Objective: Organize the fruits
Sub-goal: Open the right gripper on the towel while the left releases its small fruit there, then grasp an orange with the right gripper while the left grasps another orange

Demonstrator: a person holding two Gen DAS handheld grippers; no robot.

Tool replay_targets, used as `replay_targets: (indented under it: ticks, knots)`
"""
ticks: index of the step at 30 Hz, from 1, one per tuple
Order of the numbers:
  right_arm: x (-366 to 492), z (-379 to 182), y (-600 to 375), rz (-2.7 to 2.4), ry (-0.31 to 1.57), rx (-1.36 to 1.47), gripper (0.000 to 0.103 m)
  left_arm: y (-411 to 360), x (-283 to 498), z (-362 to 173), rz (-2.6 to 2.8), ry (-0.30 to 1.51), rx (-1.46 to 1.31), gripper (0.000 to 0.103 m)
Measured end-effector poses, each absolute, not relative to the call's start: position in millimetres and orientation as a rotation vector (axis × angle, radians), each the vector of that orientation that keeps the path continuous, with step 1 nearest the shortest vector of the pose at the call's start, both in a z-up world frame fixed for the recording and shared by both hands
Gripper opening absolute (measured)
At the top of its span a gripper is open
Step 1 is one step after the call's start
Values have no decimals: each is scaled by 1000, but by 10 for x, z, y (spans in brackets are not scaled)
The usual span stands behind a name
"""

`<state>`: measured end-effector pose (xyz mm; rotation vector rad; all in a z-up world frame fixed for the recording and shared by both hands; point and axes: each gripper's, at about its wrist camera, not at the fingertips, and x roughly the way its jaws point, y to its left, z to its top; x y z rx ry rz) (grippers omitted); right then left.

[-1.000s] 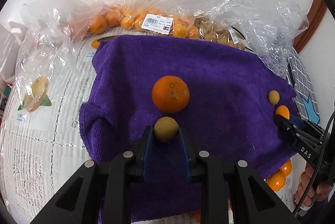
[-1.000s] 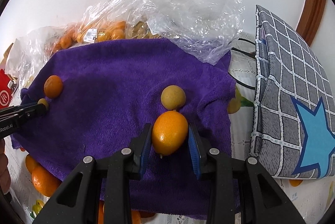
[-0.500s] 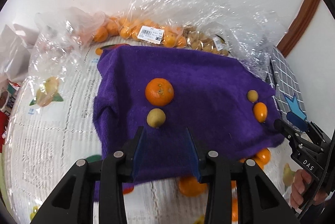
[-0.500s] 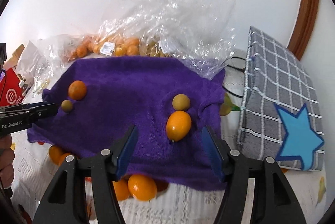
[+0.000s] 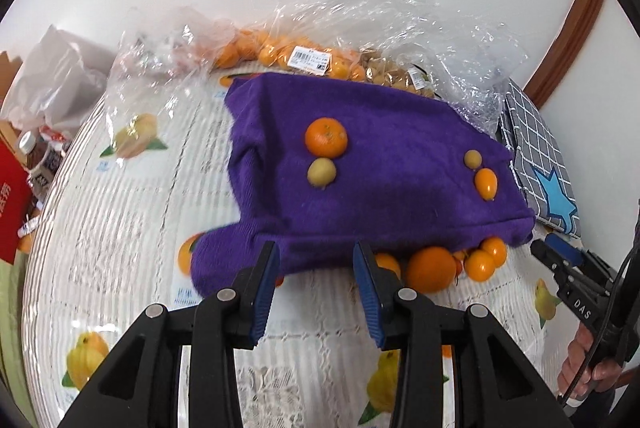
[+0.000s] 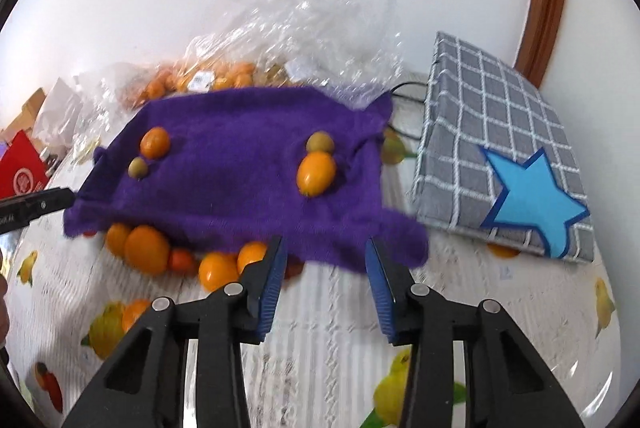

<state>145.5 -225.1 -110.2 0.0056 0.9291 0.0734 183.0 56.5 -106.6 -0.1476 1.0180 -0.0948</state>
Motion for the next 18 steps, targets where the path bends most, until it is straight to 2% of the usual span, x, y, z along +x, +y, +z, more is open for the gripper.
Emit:
replay_targets:
  ticks: [18]
  knots:
    - [1536,-1567,-1951,174,1016,-27,41,651,1703,-1220,-65,1035,-134,37]
